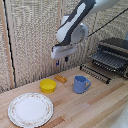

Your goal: Please guide your gripper toward the loaf. Carefully hold the bread using your gripper. Position the gripper over the white dish. Gently place the bread on the white dish.

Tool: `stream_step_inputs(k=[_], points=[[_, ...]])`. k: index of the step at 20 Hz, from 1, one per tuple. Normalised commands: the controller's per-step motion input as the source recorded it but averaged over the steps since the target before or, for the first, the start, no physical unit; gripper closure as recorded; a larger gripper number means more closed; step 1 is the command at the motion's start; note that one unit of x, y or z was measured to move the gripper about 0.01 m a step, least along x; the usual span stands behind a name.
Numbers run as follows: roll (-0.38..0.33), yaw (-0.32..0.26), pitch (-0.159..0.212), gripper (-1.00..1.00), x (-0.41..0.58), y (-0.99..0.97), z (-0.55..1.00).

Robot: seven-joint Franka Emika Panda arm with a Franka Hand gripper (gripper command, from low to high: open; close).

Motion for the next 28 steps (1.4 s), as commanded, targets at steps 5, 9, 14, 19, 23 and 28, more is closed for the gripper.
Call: stream_step_inputs(k=[5,9,14,19,23,28], points=[[0.0,0.049,0.007,-1.0,0.434,-0.33,-0.38],[0.0,0.057,0.001,-1.0,0.434,-0.31,-0.36],[0.0,0.049,0.08,-1.0,0.263,-0.2,-0.29],[0.0,0.03,0.139,-1.0,0.03,-0.08,-0.22],[-0.001,0.029,0.175,-1.0,-0.007,-0.01,-0.16],[-0.014,0.009,0.163,1.0,0.124,-0.01,-0.09]])
